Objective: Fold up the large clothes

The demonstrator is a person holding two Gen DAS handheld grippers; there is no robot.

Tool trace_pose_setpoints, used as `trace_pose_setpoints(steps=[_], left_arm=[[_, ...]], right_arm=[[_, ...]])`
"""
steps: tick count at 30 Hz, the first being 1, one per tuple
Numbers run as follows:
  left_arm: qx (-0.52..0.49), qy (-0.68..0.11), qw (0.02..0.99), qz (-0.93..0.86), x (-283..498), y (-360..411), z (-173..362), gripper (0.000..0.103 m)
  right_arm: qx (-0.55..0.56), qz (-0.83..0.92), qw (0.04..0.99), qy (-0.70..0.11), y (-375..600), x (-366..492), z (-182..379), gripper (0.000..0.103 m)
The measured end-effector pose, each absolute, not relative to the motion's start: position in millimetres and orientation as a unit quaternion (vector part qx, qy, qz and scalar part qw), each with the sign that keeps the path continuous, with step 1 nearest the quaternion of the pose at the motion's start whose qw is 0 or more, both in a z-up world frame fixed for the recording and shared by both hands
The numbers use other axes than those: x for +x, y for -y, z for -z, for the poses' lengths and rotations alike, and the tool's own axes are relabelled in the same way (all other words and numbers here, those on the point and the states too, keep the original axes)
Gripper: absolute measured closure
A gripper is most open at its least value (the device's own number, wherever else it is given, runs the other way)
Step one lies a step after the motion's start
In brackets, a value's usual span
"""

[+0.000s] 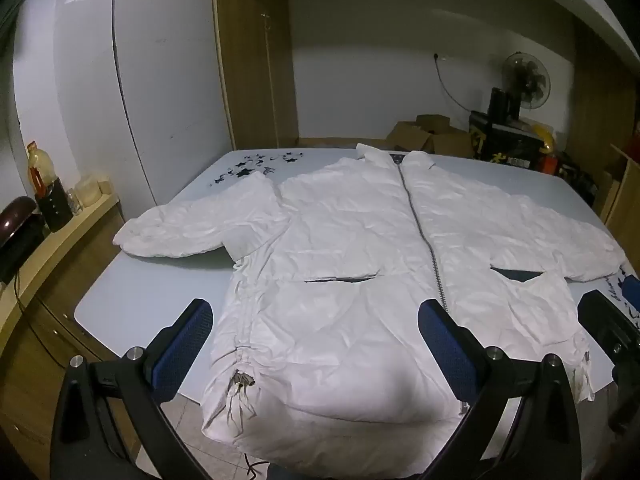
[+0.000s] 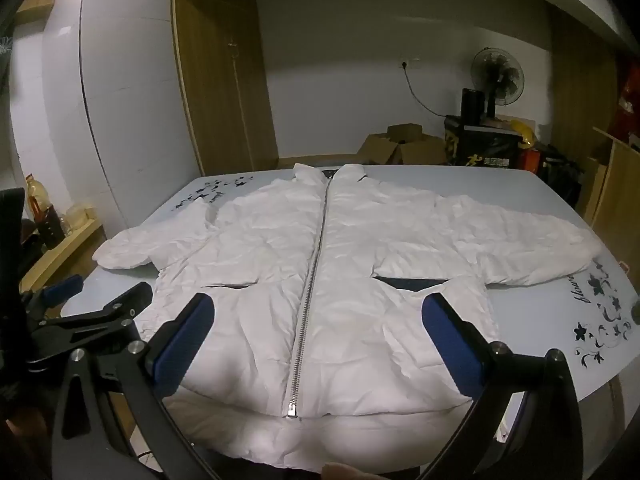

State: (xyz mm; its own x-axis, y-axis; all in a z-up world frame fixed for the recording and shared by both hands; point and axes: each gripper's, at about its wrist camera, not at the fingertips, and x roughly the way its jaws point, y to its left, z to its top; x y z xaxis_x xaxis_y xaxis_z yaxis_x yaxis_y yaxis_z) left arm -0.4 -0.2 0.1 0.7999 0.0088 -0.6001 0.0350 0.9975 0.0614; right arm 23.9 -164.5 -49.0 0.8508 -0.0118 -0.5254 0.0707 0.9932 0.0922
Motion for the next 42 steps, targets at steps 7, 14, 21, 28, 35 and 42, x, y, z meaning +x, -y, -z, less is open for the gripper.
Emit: trace_pose_setpoints(steps=[7,14,21,28,35,42], left_arm=[[0.025,-0.324,0.946,0.006,-1.0,-1.6,1.1,0.000],[0.029,-0.326,0.945,0.010,0.0,-1.6,-1.0,0.000],[0.027,-0.334,0.942,0.006,0.6,0.9,6.0,0.000],[0.024,-0.338,0.941,0.005,1.3,0.9,7.2,0.000],[0.023,-0.341,0.940,0.005,0.1,0.9,9.2,0.000],[0.022,-0.349,0.937,0.005,3.1,0.1,12.0,0.000]], right_arm=[[0.060,0.025,0.960,-0.272,166.2,27.3,48.6,0.000],[0.057,0.025,0.960,-0.272,166.3,25.0,46.2,0.000],[0.054,0.026,0.960,-0.274,165.3,24.7,51.9,0.000],[0.051,0.029,0.958,-0.280,164.3,25.5,53.3,0.000],[0.050,0.029,0.958,-0.282,165.1,25.4,55.2,0.000],[0.049,0.028,0.957,-0.286,166.6,25.3,56.4,0.000]])
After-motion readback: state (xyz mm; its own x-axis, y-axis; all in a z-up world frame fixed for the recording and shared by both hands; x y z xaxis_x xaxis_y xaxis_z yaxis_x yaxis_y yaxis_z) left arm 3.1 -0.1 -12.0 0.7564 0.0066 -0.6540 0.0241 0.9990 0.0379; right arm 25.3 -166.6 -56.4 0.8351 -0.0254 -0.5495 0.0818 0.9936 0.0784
